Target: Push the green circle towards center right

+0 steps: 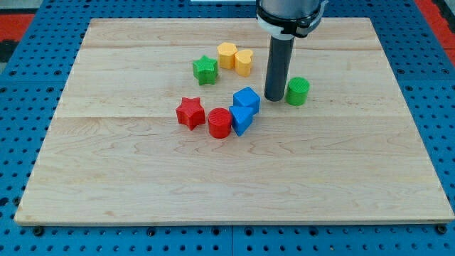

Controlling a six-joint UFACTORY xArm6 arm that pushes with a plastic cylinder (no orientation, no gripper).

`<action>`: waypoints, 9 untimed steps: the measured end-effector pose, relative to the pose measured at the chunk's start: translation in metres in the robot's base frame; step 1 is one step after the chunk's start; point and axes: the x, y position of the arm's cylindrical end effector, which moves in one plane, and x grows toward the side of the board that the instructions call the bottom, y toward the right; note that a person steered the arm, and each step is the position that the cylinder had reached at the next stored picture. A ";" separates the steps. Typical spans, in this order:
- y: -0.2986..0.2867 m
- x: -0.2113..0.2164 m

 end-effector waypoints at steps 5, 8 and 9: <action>0.040 -0.011; 0.082 -0.011; 0.082 -0.005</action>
